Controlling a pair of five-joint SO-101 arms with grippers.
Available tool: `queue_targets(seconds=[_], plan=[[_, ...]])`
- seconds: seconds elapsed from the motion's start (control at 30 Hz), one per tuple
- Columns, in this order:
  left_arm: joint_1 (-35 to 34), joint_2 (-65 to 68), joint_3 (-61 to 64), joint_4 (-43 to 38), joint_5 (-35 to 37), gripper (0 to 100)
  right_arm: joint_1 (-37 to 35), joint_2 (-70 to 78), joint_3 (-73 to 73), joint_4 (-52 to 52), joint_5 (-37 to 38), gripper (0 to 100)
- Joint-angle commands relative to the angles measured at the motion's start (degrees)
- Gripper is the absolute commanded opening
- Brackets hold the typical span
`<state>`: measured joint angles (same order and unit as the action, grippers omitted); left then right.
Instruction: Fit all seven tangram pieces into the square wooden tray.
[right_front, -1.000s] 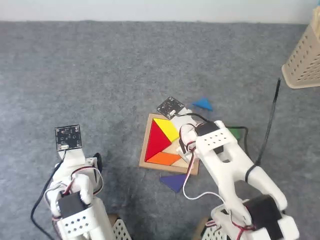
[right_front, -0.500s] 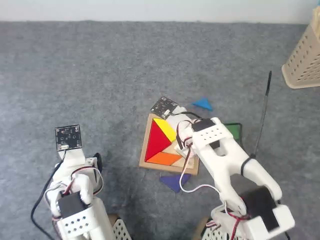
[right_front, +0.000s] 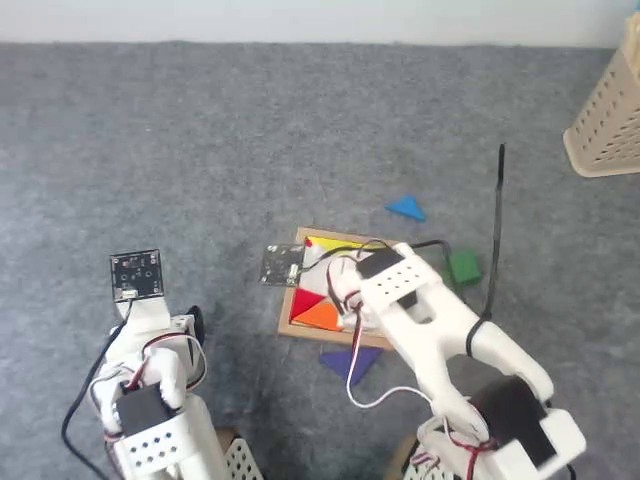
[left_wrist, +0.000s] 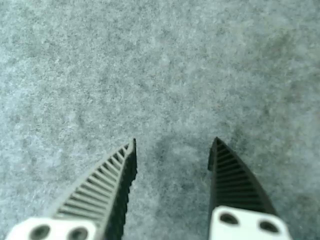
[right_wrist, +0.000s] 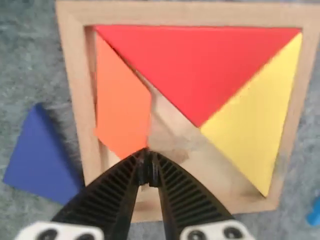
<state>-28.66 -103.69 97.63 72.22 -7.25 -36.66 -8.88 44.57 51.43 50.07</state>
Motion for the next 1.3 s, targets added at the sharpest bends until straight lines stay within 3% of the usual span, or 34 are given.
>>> queue_targets(seconds=[0.0, 0.27, 0.73, 1.03, 1.27], plan=[[0.0, -0.7, -1.1, 0.18, 0.53, 23, -2.07, -2.33, -0.09, 0.92, 1.23, 0.6], [0.0, -0.7, -1.1, 0.18, 0.53, 23, -2.59, -2.24, -2.64, 0.66, 0.44, 0.6], [0.0, -0.7, -1.1, 0.18, 0.53, 23, -6.81, -2.07, -2.99, -4.53, -11.34, 0.6], [0.0, -0.7, -1.1, 0.18, 0.53, 23, 1.36, -13.05, -6.07, 1.45, -27.69, 0.6], [0.0, -0.7, -1.1, 0.18, 0.53, 23, 2.59, -14.55, 0.18, 0.57, -28.92, 0.6]])
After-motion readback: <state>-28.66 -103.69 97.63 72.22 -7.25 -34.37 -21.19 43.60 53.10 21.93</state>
